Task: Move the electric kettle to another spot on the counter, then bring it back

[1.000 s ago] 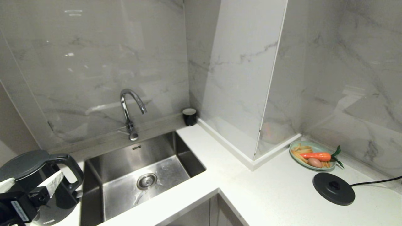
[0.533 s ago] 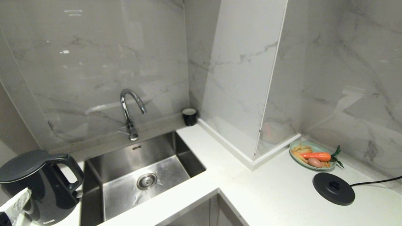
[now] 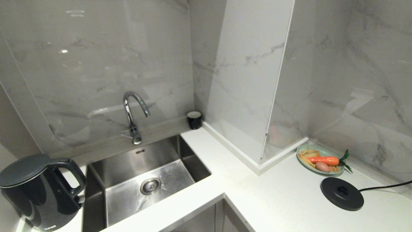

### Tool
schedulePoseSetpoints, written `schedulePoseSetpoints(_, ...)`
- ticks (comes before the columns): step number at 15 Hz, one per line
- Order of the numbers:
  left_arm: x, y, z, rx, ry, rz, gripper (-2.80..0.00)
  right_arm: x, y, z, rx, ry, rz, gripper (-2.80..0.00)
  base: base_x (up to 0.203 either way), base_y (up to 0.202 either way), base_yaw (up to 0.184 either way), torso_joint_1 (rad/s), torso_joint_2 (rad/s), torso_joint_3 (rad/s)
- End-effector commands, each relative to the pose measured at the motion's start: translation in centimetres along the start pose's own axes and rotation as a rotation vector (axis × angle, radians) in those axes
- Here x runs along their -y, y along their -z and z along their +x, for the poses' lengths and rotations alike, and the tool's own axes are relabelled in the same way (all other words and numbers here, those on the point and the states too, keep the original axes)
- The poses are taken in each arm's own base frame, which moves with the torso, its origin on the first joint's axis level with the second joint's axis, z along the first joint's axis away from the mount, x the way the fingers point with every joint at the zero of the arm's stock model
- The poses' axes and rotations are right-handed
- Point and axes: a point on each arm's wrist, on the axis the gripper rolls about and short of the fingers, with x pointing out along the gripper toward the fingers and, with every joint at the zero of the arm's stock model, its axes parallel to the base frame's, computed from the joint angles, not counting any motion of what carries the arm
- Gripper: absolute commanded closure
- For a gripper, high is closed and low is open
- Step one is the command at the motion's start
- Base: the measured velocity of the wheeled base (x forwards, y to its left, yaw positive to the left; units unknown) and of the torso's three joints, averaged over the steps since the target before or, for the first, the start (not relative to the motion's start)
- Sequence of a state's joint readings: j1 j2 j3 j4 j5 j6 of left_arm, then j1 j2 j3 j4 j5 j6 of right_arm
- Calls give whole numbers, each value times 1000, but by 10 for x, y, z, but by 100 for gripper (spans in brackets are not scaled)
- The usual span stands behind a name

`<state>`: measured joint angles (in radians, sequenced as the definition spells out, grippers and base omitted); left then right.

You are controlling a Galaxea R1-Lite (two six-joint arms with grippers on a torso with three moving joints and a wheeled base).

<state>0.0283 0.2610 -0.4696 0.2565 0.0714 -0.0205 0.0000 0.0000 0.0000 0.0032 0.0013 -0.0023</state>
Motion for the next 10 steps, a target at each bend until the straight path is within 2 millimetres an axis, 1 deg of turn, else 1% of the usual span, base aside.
schedulePoseSetpoints(1, -2, 16, -18, 83, 18, 10, -280, 0, 0, 0, 0, 0, -1, 0, 0, 0, 0, 0, 0, 0)
schedulePoseSetpoints(3, -3, 29, -23, 109, 70, 79, -280, 0, 0, 0, 0, -2, -1, 0, 0, 0, 0, 0, 0, 0)
schedulePoseSetpoints(4, -2, 42, -22, 97, 82, 95, -280, 0, 0, 0, 0, 0, -1, 0, 0, 0, 0, 0, 0, 0)
schedulePoseSetpoints(5, -2, 56, -17, 65, 84, 103, -280, 0, 0, 0, 0, 0, -1, 0, 0, 0, 0, 0, 0, 0)
schedulePoseSetpoints(7, -2, 89, 1, -29, 43, 113, -280, 0, 0, 0, 0, -1, -1, 0, 0, 0, 0, 0, 0, 0)
schedulePoseSetpoints(8, -2, 94, 7, 20, 18, 112, -280, 0, 0, 0, 0, 0, -1, 0, 0, 0, 0, 0, 0, 0)
schedulePoseSetpoints(9, -2, 93, 9, 84, 16, 107, -280, 0, 0, 0, 0, 0, -1, 0, 0, 0, 0, 0, 0, 0)
schedulePoseSetpoints(10, -1, 96, 11, 84, 43, 104, -280, 0, 0, 0, 0, 0, -1, 0, 0, 0, 0, 0, 0, 0)
